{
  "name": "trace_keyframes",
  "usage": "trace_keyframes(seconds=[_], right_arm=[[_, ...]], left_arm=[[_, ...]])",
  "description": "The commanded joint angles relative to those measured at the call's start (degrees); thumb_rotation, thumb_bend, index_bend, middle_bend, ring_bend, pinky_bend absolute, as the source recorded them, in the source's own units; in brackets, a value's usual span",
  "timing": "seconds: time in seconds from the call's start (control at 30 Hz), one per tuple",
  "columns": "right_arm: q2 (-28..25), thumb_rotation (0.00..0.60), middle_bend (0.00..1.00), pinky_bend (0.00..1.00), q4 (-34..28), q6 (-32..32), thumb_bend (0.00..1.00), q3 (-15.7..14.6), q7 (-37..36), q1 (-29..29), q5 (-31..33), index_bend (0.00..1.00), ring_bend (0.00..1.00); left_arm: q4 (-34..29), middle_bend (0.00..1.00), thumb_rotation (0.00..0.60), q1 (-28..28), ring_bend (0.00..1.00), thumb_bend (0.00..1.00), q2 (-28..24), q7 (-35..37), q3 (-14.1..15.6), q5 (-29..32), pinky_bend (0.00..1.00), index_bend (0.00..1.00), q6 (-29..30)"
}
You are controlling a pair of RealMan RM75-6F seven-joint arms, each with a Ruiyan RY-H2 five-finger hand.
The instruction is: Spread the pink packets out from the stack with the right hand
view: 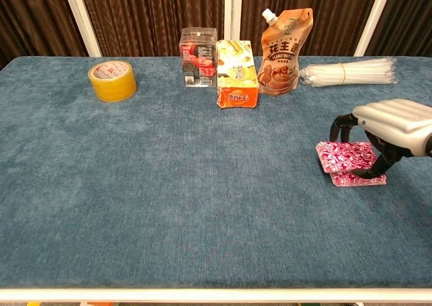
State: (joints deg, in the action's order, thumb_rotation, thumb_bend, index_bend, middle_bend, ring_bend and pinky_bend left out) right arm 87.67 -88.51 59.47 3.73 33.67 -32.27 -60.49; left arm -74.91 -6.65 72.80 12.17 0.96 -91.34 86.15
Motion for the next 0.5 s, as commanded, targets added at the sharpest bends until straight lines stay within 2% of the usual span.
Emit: trace_keyframes(seconds=[0.03, 0.27, 0.5], right_arm=[[0.79, 0.6, 0.42, 0.78, -0.27, -0.4, 0.25, 0.83, 0.83, -1.05, 0.1, 0.45, 0.73], [4.84, 0.6, 0.42, 0.78, 0.64, -2.44, 0.25, 3.61, 4.46, -5.34, 2.27, 0.45, 0.73], [10.86, 0.6, 0.42, 0.78, 5.27, -4.82, 0.25, 5.33, 6.11, -9.22, 5.48, 0.45, 0.73]], left_arm=[[-0.03, 0.09, 0.6, 0.03, 0.0, 0.0, -0.04, -0.03, -0.01, -0.01, 0.1, 0.13, 0.08], [0.0, 0.09, 0.6, 0.17, 0.0, 0.0, -0.26, 0.28, -0.12, 0.18, 0.1, 0.13, 0.25], [0.3, 0.09, 0.6, 0.3, 0.0, 0.0, -0.42, 1.04, -0.27, 0.51, 0.1, 0.13, 0.29]])
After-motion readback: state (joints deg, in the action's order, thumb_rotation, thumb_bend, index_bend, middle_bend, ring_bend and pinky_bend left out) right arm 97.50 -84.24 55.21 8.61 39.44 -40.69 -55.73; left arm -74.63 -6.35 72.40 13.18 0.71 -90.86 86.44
